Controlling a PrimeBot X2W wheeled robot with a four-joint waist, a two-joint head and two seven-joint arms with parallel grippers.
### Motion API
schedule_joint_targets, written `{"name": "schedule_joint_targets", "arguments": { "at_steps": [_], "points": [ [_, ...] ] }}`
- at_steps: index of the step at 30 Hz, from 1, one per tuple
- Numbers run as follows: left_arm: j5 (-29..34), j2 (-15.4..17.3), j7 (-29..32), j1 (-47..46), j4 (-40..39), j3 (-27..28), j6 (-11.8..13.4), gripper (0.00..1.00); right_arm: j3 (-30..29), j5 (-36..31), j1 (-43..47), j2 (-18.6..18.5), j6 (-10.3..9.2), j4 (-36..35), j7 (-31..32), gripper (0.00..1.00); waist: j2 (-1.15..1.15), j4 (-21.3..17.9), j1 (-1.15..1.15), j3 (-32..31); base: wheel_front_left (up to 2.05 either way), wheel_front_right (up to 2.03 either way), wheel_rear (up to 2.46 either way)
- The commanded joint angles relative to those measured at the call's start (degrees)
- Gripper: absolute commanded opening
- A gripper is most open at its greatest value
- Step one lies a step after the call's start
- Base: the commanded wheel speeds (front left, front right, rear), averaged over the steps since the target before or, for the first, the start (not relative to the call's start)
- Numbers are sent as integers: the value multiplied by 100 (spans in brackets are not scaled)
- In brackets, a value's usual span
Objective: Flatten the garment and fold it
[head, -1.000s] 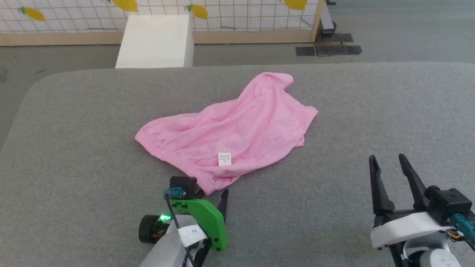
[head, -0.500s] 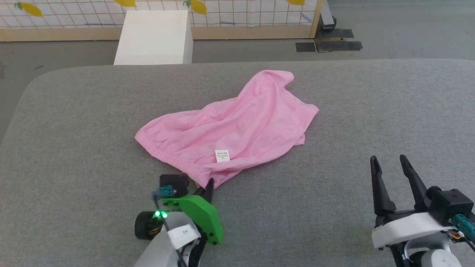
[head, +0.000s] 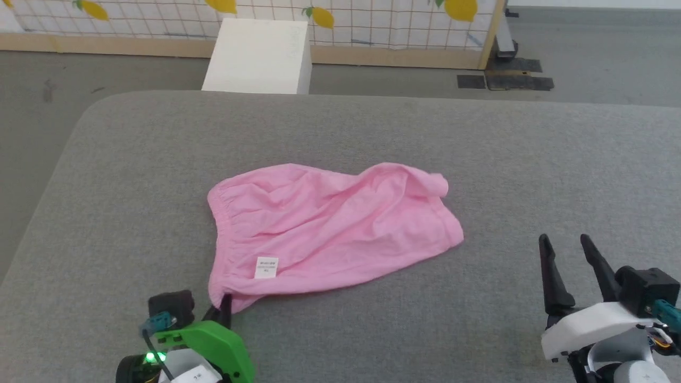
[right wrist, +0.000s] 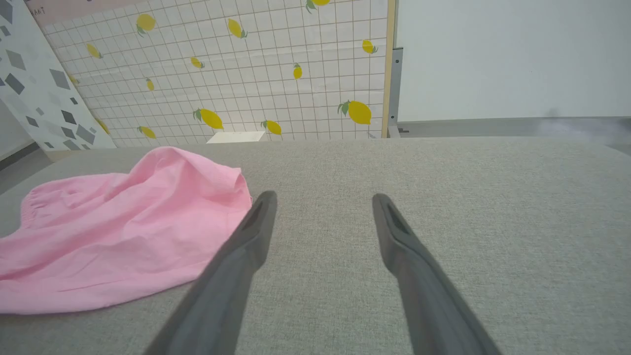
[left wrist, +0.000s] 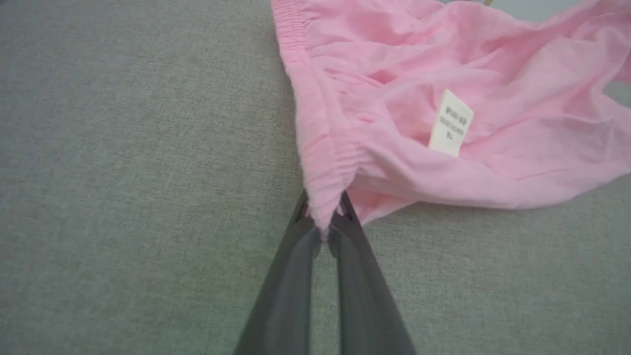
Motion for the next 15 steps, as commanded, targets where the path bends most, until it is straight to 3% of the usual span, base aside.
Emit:
{"name": "schedule_joint_targets", "arguments": {
  "at_steps": [1, 8, 15],
  "points": [
    [3, 56, 39, 101, -90, 49, 83, 0, 35, -33, 78, 10, -9, 36, 114, 100, 0, 140, 0, -17, 0, 0, 0],
    [-57, 13, 112, 158, -338, 18, 143, 0, 551, -375, -270, 10, -9, 235, 663, 100, 0, 325, 0, 82, 0, 0, 0],
    [-75, -59, 51, 15, -337, -59, 77, 0, 879, -714, -1050, 10, -9, 933, 1500, 100, 0, 474, 0, 315, 0, 0, 0]
  ]
}}
